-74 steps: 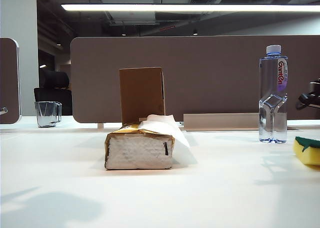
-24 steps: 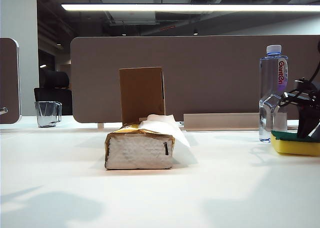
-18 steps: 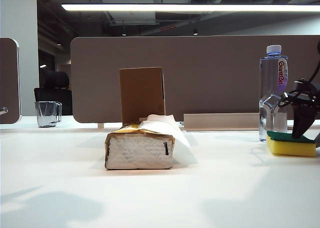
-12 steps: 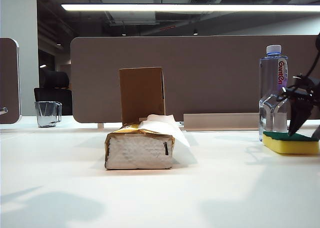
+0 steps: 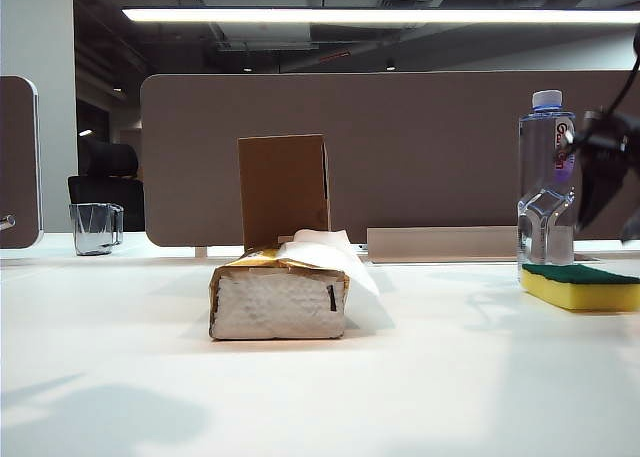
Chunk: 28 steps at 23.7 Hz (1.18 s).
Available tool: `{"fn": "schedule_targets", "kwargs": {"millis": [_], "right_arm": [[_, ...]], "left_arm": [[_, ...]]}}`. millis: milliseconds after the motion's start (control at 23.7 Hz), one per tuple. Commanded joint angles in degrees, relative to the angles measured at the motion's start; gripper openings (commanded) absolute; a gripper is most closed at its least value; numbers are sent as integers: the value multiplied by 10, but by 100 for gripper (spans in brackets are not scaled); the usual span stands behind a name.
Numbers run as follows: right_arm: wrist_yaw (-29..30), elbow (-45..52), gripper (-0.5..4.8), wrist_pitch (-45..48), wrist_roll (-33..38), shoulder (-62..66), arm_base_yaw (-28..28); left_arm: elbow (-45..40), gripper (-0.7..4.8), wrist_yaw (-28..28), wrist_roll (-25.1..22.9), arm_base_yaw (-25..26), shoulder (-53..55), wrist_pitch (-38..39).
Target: Move the sponge from left to right to wipe the table, avoiding obstacles on the table, and finally reaching the bottle of mineral water.
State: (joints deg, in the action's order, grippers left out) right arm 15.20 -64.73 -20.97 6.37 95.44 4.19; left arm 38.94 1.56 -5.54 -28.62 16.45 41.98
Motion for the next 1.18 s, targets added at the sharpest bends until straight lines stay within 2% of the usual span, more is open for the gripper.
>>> {"fn": "schedule_targets", "kwargs": {"millis": [42,295,717,844,928,1055,1182], "right_arm": [[7,-1,255,-2,-7,-52,1],[28,17,237,-15,-7,-192,1],[45,138,229,-43,-4,-390,1],[45,182,225,-44,-7,-466,1],[45,220,181,-38,-9,-518,1],[51,262,178,-32,-9,-563,1],[71,309,178,-23,-25,-593,1]], "left_arm": [[3,264,-3,2,1,0,-9],[3,264,-3,2,1,0,-9],[3,265,0,-3,1,0,-10],[2,264,31,-25,1,1,-33],[2,264,45,-36,1,1,-49],[1,264,49,-40,1,1,-52],[-7,258,68,-63,10,1,-53]]}}
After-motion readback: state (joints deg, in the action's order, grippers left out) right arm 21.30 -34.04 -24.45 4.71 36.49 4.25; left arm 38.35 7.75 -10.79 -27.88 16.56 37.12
